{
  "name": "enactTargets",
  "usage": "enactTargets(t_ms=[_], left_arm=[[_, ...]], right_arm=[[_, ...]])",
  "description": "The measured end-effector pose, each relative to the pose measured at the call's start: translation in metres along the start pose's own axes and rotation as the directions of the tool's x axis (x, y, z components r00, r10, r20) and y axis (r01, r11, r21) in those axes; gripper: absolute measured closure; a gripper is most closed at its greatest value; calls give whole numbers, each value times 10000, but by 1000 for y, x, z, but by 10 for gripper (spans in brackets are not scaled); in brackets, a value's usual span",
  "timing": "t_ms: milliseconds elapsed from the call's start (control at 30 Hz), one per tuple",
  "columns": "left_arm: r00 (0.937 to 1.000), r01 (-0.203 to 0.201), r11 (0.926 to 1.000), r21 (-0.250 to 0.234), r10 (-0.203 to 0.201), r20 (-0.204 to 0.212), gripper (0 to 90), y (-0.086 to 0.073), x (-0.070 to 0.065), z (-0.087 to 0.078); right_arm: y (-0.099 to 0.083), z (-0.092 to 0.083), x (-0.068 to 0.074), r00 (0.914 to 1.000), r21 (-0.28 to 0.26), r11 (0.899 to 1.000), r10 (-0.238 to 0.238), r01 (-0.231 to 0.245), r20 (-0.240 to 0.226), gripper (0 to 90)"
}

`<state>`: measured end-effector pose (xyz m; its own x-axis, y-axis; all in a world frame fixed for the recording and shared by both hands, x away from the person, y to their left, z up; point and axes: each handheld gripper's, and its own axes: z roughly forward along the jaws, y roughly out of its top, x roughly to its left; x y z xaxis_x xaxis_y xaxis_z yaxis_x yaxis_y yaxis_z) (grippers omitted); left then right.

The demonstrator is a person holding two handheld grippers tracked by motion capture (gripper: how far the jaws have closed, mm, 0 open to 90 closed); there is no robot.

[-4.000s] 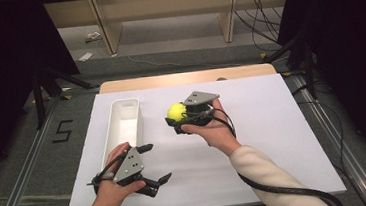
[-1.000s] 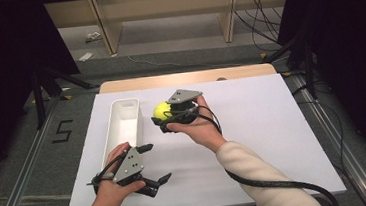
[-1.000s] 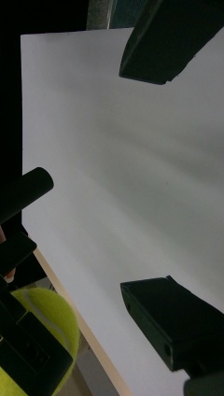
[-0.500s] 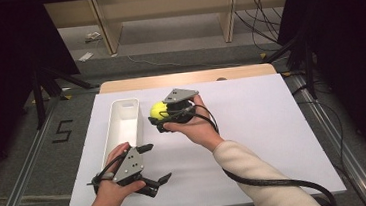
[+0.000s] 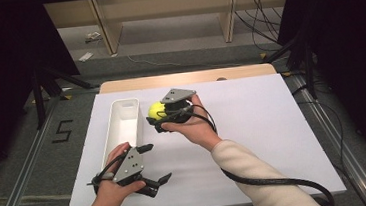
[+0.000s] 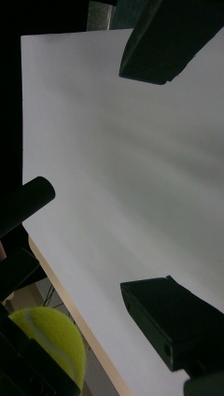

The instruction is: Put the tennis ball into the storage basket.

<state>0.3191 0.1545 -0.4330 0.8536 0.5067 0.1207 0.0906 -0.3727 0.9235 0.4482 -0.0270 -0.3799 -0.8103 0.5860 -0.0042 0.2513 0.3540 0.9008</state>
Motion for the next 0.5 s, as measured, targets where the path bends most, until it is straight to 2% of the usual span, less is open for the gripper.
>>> enactTargets(t_ms=[500], left_arm=[[10000, 4, 10000, -20, -4, -4, 1, 0, 0, 0]], right_arm=[[6, 6, 6, 9999, -32, 9999, -147, 147, -77, 261]])
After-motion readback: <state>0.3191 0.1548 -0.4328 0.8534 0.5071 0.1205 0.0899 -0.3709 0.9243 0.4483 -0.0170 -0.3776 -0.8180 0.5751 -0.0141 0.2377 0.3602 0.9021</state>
